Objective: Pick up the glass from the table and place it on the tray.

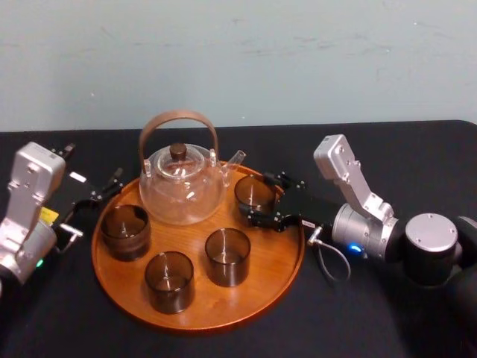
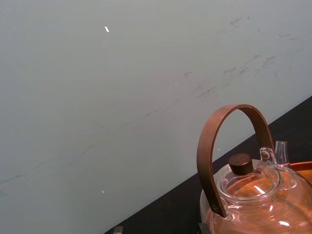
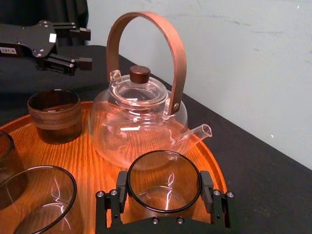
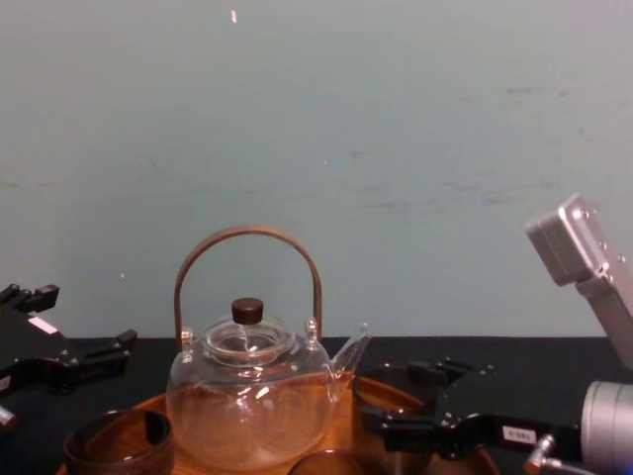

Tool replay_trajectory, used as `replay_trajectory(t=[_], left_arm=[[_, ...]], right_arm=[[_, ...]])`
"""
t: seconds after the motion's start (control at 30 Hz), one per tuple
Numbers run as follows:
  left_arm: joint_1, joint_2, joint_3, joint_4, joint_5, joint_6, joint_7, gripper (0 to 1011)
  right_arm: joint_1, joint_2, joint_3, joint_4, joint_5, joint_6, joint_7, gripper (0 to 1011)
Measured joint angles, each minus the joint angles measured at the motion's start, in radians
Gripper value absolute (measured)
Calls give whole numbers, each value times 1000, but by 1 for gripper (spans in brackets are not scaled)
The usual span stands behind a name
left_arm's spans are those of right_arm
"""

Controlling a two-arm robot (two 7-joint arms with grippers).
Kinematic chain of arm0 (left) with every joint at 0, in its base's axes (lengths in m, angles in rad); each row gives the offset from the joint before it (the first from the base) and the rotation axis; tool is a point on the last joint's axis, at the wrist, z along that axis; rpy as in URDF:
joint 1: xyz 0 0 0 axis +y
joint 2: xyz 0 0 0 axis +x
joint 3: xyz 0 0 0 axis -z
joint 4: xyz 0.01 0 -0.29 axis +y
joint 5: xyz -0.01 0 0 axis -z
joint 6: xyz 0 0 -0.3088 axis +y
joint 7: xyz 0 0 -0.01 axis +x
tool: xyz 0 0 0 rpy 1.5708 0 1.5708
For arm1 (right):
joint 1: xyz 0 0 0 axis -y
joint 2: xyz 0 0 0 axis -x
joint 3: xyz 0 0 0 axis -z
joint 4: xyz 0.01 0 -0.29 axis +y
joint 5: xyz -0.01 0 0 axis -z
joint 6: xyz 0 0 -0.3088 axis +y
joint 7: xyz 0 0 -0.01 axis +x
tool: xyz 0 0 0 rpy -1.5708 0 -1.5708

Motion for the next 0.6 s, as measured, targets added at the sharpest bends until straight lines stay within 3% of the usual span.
replay_trajectory(t=[0.53, 0.6], left_arm=[[0, 0, 0, 0, 0, 0, 0, 1001], [0, 0, 0, 0, 0, 0, 0, 1001]], right_arm=[[3, -4, -6, 11, -12, 0, -8, 903], [3, -4, -5, 10, -11, 0, -8, 944]])
